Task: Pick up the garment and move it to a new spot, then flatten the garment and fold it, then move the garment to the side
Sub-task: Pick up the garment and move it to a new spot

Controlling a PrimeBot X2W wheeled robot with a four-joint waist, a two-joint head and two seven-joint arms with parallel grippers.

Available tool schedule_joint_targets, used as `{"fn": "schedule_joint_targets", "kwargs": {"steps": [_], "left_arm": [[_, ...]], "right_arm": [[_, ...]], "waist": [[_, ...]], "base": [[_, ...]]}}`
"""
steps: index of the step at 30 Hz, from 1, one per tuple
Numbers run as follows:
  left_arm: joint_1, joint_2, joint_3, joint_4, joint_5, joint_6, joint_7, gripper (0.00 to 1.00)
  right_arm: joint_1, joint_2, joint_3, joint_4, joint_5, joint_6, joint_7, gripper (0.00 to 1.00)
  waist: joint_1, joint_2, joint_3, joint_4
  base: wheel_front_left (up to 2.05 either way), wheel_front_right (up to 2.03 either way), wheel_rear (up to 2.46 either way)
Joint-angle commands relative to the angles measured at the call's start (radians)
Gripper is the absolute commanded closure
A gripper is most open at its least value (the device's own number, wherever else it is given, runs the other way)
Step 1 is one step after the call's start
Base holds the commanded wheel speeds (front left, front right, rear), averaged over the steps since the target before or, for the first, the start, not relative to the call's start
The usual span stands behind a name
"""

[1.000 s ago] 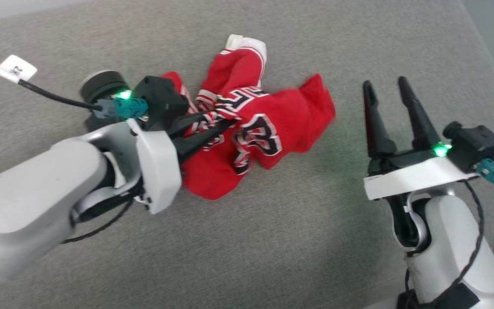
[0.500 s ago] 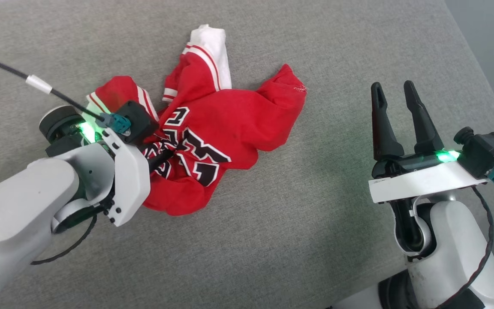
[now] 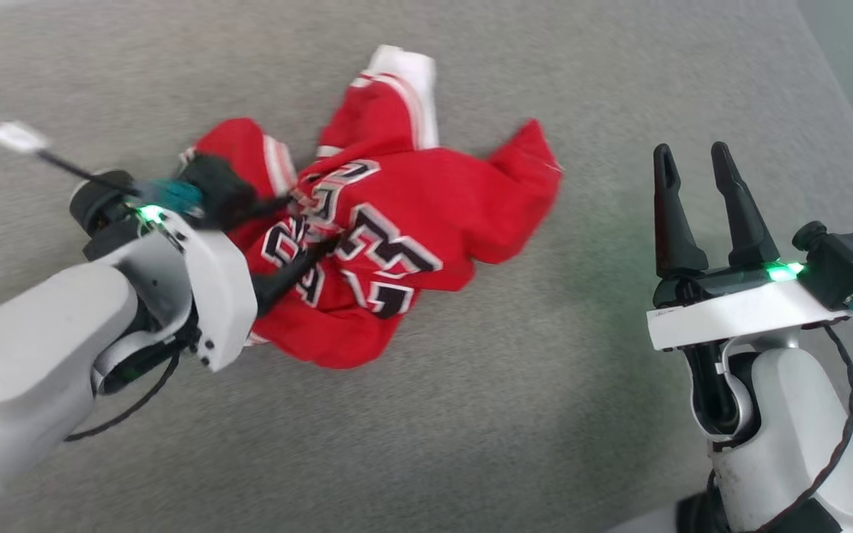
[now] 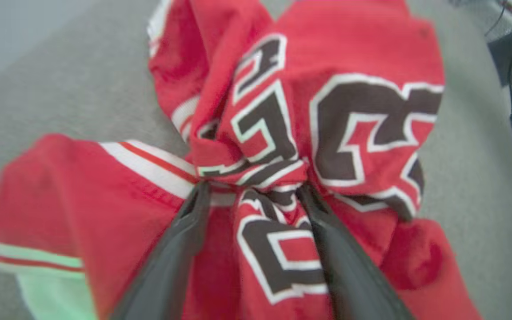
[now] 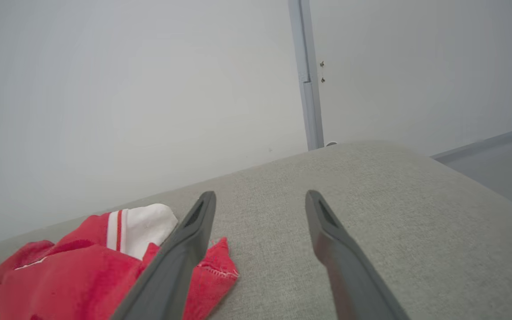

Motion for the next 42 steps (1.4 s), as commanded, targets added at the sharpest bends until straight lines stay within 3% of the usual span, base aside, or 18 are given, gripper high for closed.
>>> {"fn": "schedule_joint_targets", "kwargs": {"steps": [1,8,12,15,17,18,21,30,35,42], "left_arm": [[-0.02,0.0,0.0,-0.009,-0.045,0.003,-0.076,0.0],[0.052,0.026,0.034,0.015,-0.211,0.003,-0.34,0.0],[0.174,-0.018,0.15,0.099,-0.286,0.006,-0.382,0.0],[0.241,-0.054,0.274,0.133,-0.274,0.007,-0.384,0.0],[0.339,-0.102,0.394,0.173,-0.225,0.007,-0.384,0.0],[0.419,-0.15,0.513,0.2,-0.154,0.009,-0.384,0.0],[0.538,-0.219,0.695,0.211,-0.008,0.029,-0.384,0.0],[0.863,-0.439,1.139,0.08,0.396,0.028,-0.385,0.0],[0.992,-0.542,1.285,0.0,0.534,0.013,-0.385,0.0],[1.08,-0.61,1.371,-0.06,0.625,0.002,-0.385,0.0]], "right_arm": [[0.012,0.0,-0.005,0.004,-0.02,0.0,-0.005,0.0],[0.015,0.0,-0.023,0.019,-0.083,0.0,-0.005,0.0],[0.03,-0.006,-0.044,0.029,-0.111,0.0,-0.005,0.0],[0.038,-0.014,-0.062,0.031,-0.117,0.0,-0.005,0.0],[0.048,-0.025,-0.07,0.034,-0.12,0.0,-0.005,0.0],[0.062,-0.036,-0.076,0.036,-0.121,0.0,-0.005,0.0],[0.093,-0.057,-0.085,0.037,-0.126,0.0,-0.005,0.0],[0.192,-0.09,-0.122,0.016,-0.142,0.0,-0.005,0.0],[0.24,-0.08,-0.15,-0.016,-0.146,0.0,-0.005,0.0],[0.275,-0.072,-0.174,-0.058,-0.153,0.0,-0.005,0.0]], "waist": [[0.0,0.0,-0.039,0.05],[0.0,0.0,-0.096,0.153],[0.0,0.0,-0.127,0.208],[0.0,0.0,-0.136,0.24],[0.0,0.0,-0.147,0.267],[0.0,0.0,-0.16,0.29],[0.0,0.0,-0.181,0.32],[0.0,0.0,-0.23,0.363],[0.0,0.0,-0.252,0.358],[0.0,0.0,-0.263,0.352]], "base": [[0.0,0.0,0.0],[0.0,0.0,0.0],[0.0,0.0,0.0],[0.0,0.0,0.0],[0.0,0.0,0.0],[0.0,0.0,0.0],[0.0,0.0,0.0],[0.0,0.0,0.0],[0.0,0.0,0.0],[0.0,0.0,0.0]]}}
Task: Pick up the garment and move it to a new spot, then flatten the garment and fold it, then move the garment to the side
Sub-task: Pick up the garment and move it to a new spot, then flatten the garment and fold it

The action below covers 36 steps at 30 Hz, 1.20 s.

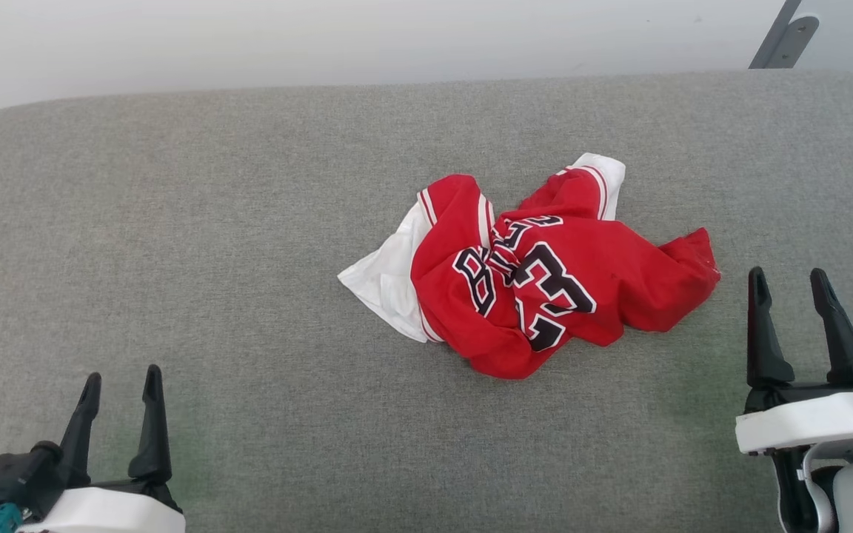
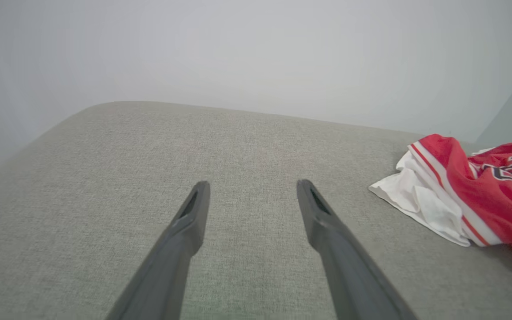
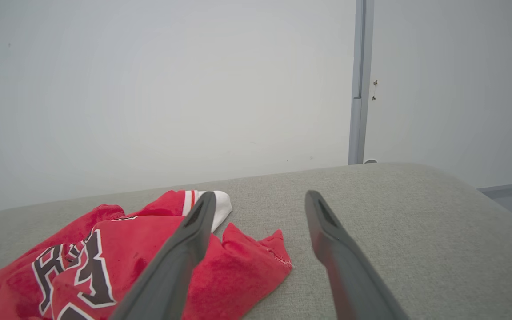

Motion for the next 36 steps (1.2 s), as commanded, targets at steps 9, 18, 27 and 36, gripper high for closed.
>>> {"fn": "schedule_joint_targets", "kwargs": {"steps": [9,18,27,36], "left_arm": [[-0.003,0.024,-0.032,-0.029,0.021,-0.003,-0.005,0.0],[-0.197,0.21,-0.252,-0.032,-0.025,-0.003,-0.005,0.0],[-0.596,0.504,-0.715,0.012,-0.316,-0.001,0.353,0.0],[-0.809,0.609,-0.977,0.059,-0.7,-0.001,0.657,0.0]], "right_arm": [[0.003,0.011,0.001,-0.01,-0.006,0.0,-0.005,0.0],[-0.02,0.027,-0.003,-0.02,-0.01,0.0,-0.005,0.0],[-0.085,0.057,0.039,-0.019,0.006,0.0,-0.005,0.0],[-0.105,0.077,0.043,-0.014,0.03,0.0,-0.005,0.0]], "waist": [[0.0,-0.0001,0.003,-0.005],[0.0,-0.0001,0.032,-0.014],[0.0,-0.0001,0.114,-0.101],[0.0,-0.0001,0.186,-0.21]], "base": [[0.0,0.0,0.0],[0.0,0.0,0.0],[0.0,0.0,0.0],[0.0,0.0,0.0]]}}
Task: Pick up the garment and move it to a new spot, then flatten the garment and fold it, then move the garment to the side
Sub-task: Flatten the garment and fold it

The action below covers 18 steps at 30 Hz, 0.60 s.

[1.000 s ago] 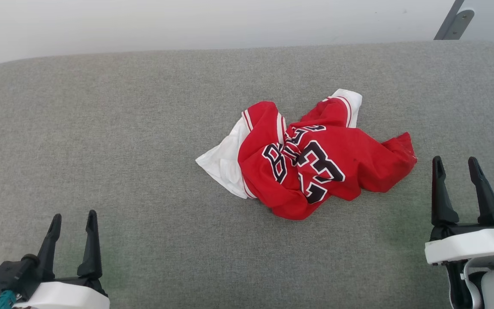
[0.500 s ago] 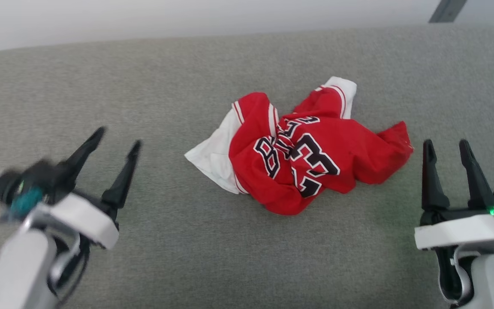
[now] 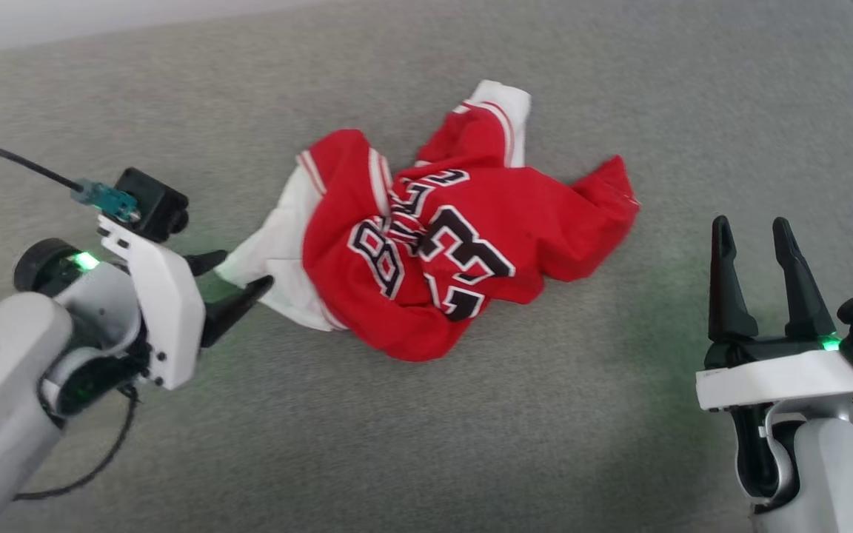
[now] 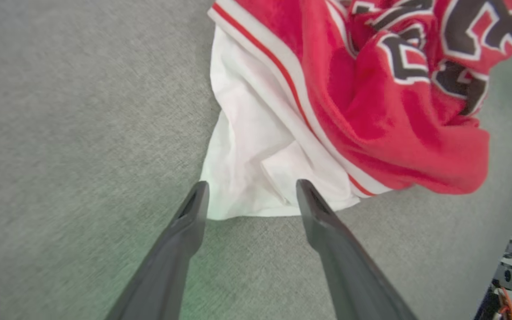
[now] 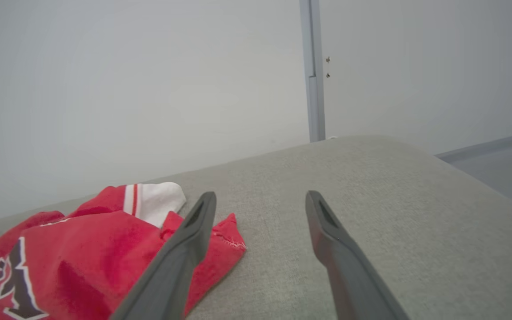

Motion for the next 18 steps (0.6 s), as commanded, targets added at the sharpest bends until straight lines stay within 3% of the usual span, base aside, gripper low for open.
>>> {"fn": "schedule_joint_targets", "kwargs": {"steps": [1,7,8,9,10,14,18], "left_arm": [[-0.039,0.018,-0.019,0.027,-0.033,0.003,0.014,0.0],[-0.088,0.032,-0.115,0.144,-0.096,0.003,0.023,0.0],[-0.086,0.027,-0.128,0.156,-0.114,0.003,0.022,0.52],[-0.09,0.026,-0.142,0.164,-0.127,0.003,0.02,0.65],[-0.093,0.026,-0.153,0.17,-0.138,0.003,0.015,1.0],[-0.121,0.042,-0.188,0.191,-0.158,0.003,-0.02,1.0],[-0.177,0.094,-0.185,0.26,-0.139,0.003,-0.087,1.0]], "right_arm": [[-0.018,0.007,0.004,-0.003,0.007,0.0,-0.005,0.0],[-0.021,0.007,0.009,-0.007,0.04,0.0,-0.005,0.0],[-0.019,0.007,0.009,-0.006,0.042,0.0,-0.005,0.0],[-0.017,0.007,0.009,-0.006,0.044,0.0,-0.005,0.0],[-0.015,0.007,0.009,-0.007,0.045,0.0,-0.005,0.0],[-0.01,0.007,0.004,-0.005,0.05,0.0,-0.005,0.0],[-0.015,0.007,0.009,-0.002,0.051,0.0,-0.005,0.0]], "waist": [[0.0,0.0,0.038,-0.046],[0.0,0.0,0.056,-0.087],[0.0,0.0,0.057,-0.089],[0.0,0.0,0.057,-0.091],[0.0,0.0,0.056,-0.091],[0.0,0.0,0.054,-0.085],[0.0,0.0,0.049,-0.075]], "base": [[0.0,0.0,0.0],[0.0,0.0,0.0],[0.0,0.0,0.0],[0.0,0.0,0.0],[0.0,0.0,0.0],[0.0,0.0,0.0],[0.0,0.0,0.0]]}}
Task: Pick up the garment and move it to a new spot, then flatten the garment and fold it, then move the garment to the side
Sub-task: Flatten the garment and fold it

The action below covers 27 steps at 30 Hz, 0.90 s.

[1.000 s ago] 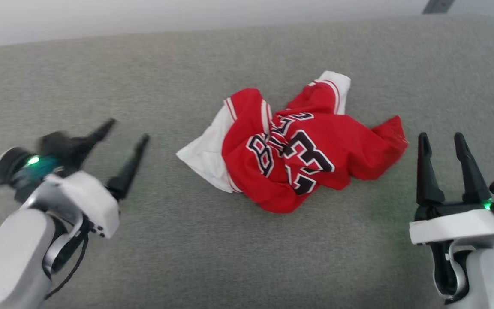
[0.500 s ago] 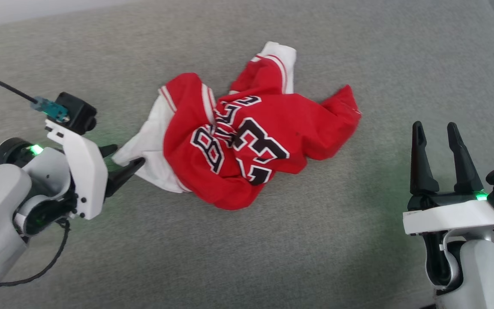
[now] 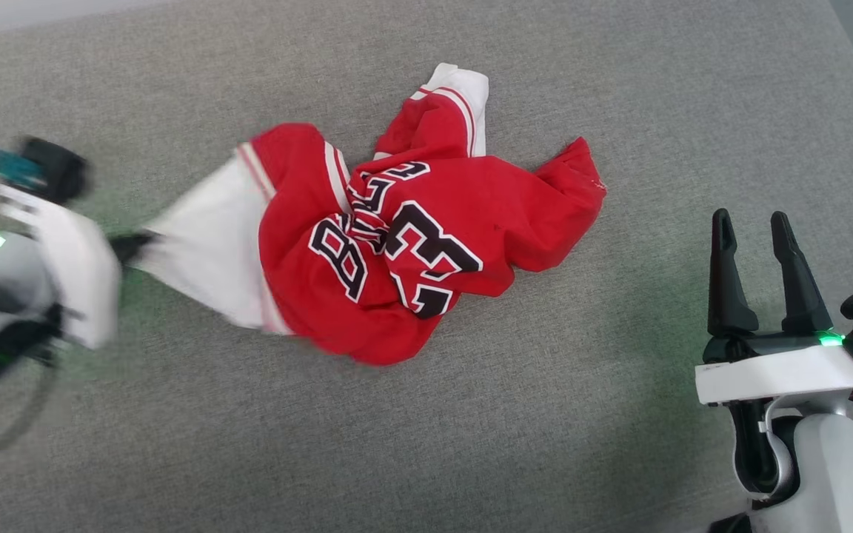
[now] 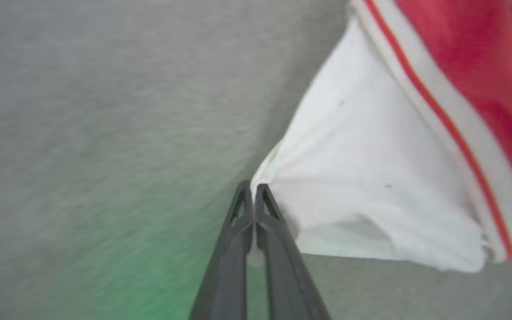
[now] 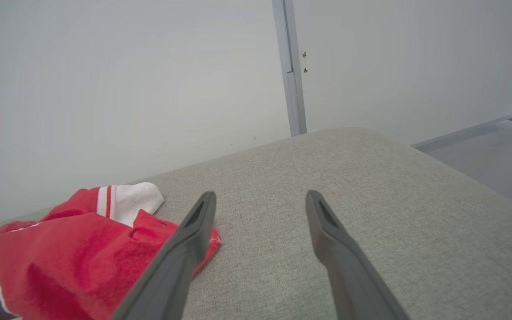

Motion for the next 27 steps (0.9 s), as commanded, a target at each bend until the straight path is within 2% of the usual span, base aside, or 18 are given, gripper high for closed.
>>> {"fn": "schedule_joint_targets", "kwargs": {"steps": [1,7,10,12,15,20,21,24,27], "left_arm": [[-0.033,0.042,0.006,0.061,0.023,0.004,-0.034,1.0],[-0.088,0.079,0.013,0.218,0.085,0.012,-0.09,1.0],[-0.108,0.111,0.012,0.309,0.116,0.032,-0.121,1.0],[-0.123,0.12,0.002,0.364,0.162,0.07,-0.144,1.0],[-0.129,0.103,0.012,0.448,0.168,0.103,-0.183,1.0],[-0.114,0.049,0.012,0.489,0.146,0.065,-0.221,1.0],[-0.115,0.038,0.016,0.496,0.142,0.06,-0.231,0.91],[-0.115,0.009,0.02,0.511,0.148,0.053,-0.28,0.02],[-0.094,-0.025,0.033,0.513,0.141,0.06,-0.358,0.0]], "right_arm": [[-0.001,0.002,0.002,-0.001,0.002,0.0,-0.005,0.0],[0.001,0.001,0.003,-0.004,0.001,0.0,-0.005,0.0],[-0.001,0.001,0.005,-0.004,0.002,0.0,-0.005,0.0],[-0.002,0.001,0.005,-0.003,0.003,0.0,-0.005,0.0],[0.0,0.001,0.003,-0.003,0.003,0.0,-0.005,0.0],[0.005,0.001,-0.002,-0.003,-0.007,0.0,-0.005,0.0],[0.006,0.001,-0.002,-0.004,-0.012,0.0,-0.005,0.0],[0.007,0.001,-0.002,0.0,-0.03,0.0,-0.005,0.0],[0.001,-0.005,0.005,0.01,-0.06,0.0,-0.005,0.0]], "waist": [[0.0,0.0,-0.003,0.006],[0.0,0.0,-0.002,0.009],[0.0,0.0,0.001,0.006],[0.0,0.0,0.002,0.002],[0.0,0.0,0.002,-0.003],[0.0,0.0,-0.004,0.004],[0.0,0.0,-0.007,0.008],[0.0,0.0,-0.019,0.026],[0.0,0.0,-0.037,0.051]], "base": [[0.0,0.0,0.0],[0.0,0.0,0.0],[0.0,0.0,0.0],[0.0,0.0,0.0],[0.0,0.0,0.0],[0.0,0.0,0.0],[0.0,0.0,0.0],[0.0,0.0,0.0],[0.0,0.0,0.0]]}}
